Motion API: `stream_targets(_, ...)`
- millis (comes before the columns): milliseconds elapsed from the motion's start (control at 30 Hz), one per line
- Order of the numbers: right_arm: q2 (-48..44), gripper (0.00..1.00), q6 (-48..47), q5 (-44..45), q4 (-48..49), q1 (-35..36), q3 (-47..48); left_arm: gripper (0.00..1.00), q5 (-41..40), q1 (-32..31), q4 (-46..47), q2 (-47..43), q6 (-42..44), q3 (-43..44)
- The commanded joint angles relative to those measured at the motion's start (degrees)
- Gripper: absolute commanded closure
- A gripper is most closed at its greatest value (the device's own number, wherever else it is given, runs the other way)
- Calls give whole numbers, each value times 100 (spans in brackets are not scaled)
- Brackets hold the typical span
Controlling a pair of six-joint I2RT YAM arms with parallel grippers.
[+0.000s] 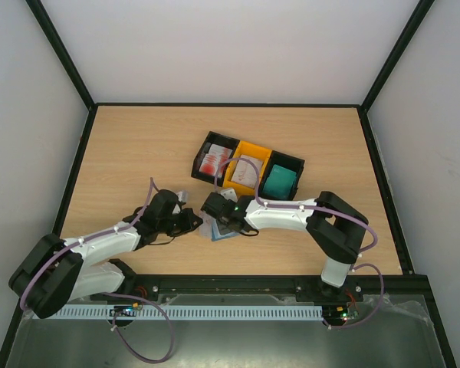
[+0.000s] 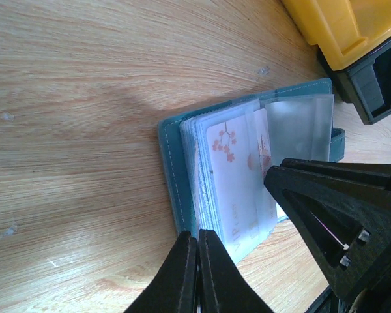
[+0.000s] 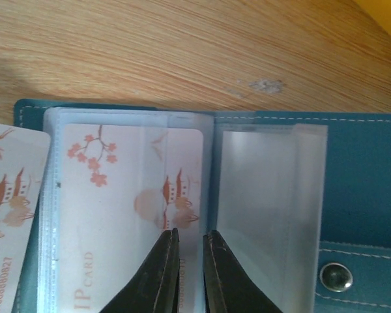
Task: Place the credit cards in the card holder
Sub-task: Insert the credit card into the card holder.
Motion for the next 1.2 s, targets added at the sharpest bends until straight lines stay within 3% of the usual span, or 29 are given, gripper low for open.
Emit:
stream_targets(0, 10, 89, 160, 372, -299, 21, 67, 97, 64, -22, 84, 29, 2, -60)
stream_targets(567, 298, 95, 206, 266, -149, 21, -186, 97, 112, -22, 89, -20, -29, -66)
stream_targets(1167, 260, 95, 149, -262, 407, 21, -448, 97, -126, -26, -193, -389, -81, -74)
